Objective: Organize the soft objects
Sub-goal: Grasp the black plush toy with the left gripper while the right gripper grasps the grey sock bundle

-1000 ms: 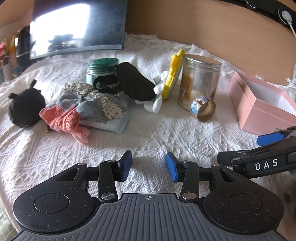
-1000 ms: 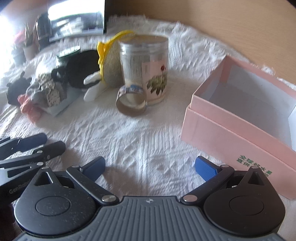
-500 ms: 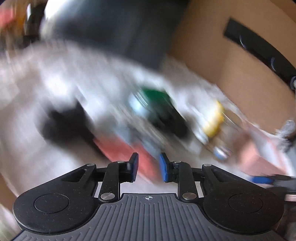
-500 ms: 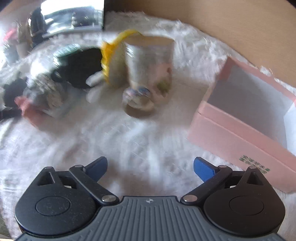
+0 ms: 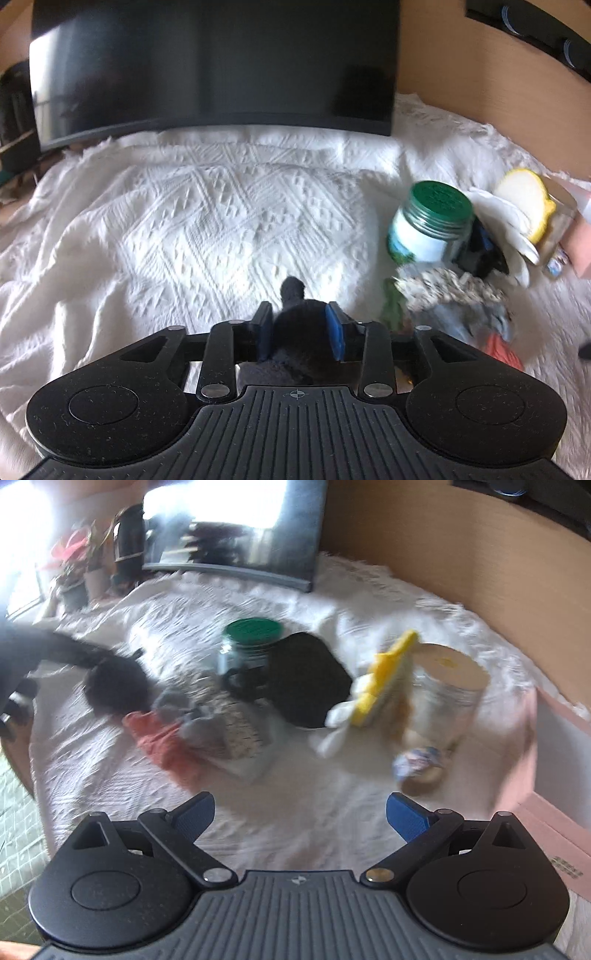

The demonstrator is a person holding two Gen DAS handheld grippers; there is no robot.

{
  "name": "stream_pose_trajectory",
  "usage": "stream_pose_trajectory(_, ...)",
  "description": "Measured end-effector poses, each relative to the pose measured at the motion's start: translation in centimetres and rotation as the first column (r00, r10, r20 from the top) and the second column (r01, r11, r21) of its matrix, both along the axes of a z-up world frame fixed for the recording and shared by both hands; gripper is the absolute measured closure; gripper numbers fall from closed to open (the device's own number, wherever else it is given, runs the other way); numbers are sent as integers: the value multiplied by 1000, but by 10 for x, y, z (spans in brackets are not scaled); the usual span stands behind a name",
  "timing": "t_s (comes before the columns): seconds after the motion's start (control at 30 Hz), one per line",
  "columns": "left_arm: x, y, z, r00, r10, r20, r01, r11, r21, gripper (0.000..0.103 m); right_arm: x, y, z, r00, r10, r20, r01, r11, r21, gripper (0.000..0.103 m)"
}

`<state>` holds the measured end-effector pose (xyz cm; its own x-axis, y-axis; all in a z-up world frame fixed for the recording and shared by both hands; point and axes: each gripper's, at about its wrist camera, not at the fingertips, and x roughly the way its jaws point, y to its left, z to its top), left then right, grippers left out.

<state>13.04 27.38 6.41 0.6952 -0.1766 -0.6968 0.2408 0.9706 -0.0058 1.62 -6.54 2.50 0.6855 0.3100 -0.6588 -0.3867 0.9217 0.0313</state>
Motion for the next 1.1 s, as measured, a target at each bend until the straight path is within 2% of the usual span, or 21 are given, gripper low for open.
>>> stream_pose_trajectory(0.07, 10, 1, 0, 999, 8, -35, -8, 1000, -5, 37, 1, 10, 2, 1000, 10, -10, -10, 1000, 12, 3)
stream_pose_trajectory(0.1, 12, 4, -1, 998, -4, -65, 1, 999, -38, 36, 3, 15, 4, 1000, 12, -15, -12, 1000, 23, 3)
stream_pose_trajectory(0.17, 18, 12, -7, 985, -60, -160, 34, 987, -156, 33, 8, 25, 9, 1000, 13, -16, -12, 999, 53, 3)
stream_pose_trajectory(0.2, 16, 13, -10, 982, -70, -178, 41, 986, -159, 29, 11, 31, 12, 1000, 14, -12, -14, 998, 67, 3)
stream_pose_trajectory(0.27, 10, 12, -14, 985, -88, -151, 70, 991, -118, 27, 18, 44, 13, 1000, 10, -2, -9, 997, 73, 3)
stream_pose_trajectory(0.4, 5, 24, -19, 990, -73, -125, 45, 976, -215, 29, 34, 70, 7, 1000, 5, -8, -4, 998, 66, 3)
stream_pose_trajectory(0.57, 5, 34, -30, 990, -76, -118, 40, 957, -288, 27, 53, 109, -9, 999, 22, -29, -20, 999, 47, 3)
stream_pose_trajectory(0.63, 3, 36, -31, 990, -79, -115, 43, 955, -292, 26, 55, 121, -17, 999, 25, -26, -25, 1000, 7, 14)
stream_pose_trajectory(0.67, 3, 35, -30, 990, -83, -112, 48, 957, -287, 28, 54, 123, -18, 999, 27, -27, -27, 1000, -2, 18)
stream_pose_trajectory(0.7, 2, 33, -27, 990, -92, -109, 58, 959, -279, 30, 51, 122, -16, 1000, 26, -14, -26, 1000, 2, 39)
stream_pose_trajectory(0.73, 0, 31, -23, 989, -104, -107, 72, 962, -265, 31, 45, 120, -12, 999, 42, -5, -42, 999, 11, 65)
stream_pose_trajectory(0.77, -2, 28, -19, 988, -115, -104, 85, 964, -251, 33, 42, 118, -7, 998, 65, -8, -65, 998, 14, 78)
stream_pose_trajectory(0.8, -5, 25, -15, 987, -123, -98, 96, 965, -245, 38, 38, 115, -2, 997, 77, -17, -77, 997, 14, 82)
stream_pose_trajectory(0.87, -13, 19, -6, 987, -139, -75, 118, 964, -238, 43, 29, 102, 9, 996, 80, -26, -79, 996, 44, 83)
stream_pose_trajectory(0.93, -23, 10, 6, 985, -162, -56, 144, 959, -243, 56, 18, 82, 20, 997, 62, -40, -59, 995, 77, 83)
stream_pose_trajectory(0.97, -28, 5, 13, 983, -180, -41, 164, 952, -259, 80, 11, 71, 25, 998, 53, -44, -49, 995, 92, 83)
stream_pose_trajectory(1.0, -33, 0, 19, 978, -209, -29, 192, 938, -290, 96, 3, 57, 30, 998, 39, -44, -35, 994, 102, 83)
stream_pose_trajectory(1.07, -43, -14, 28, 961, -275, -30, 247, 902, -355, 94, -13, 31, 38, 999, 0, -33, 4, 996, 93, 83)
stream_pose_trajectory(1.1, -47, -25, 29, 952, -304, -40, 271, 895, -353, 93, -22, 16, 40, 999, -26, -30, 28, 996, 81, 83)
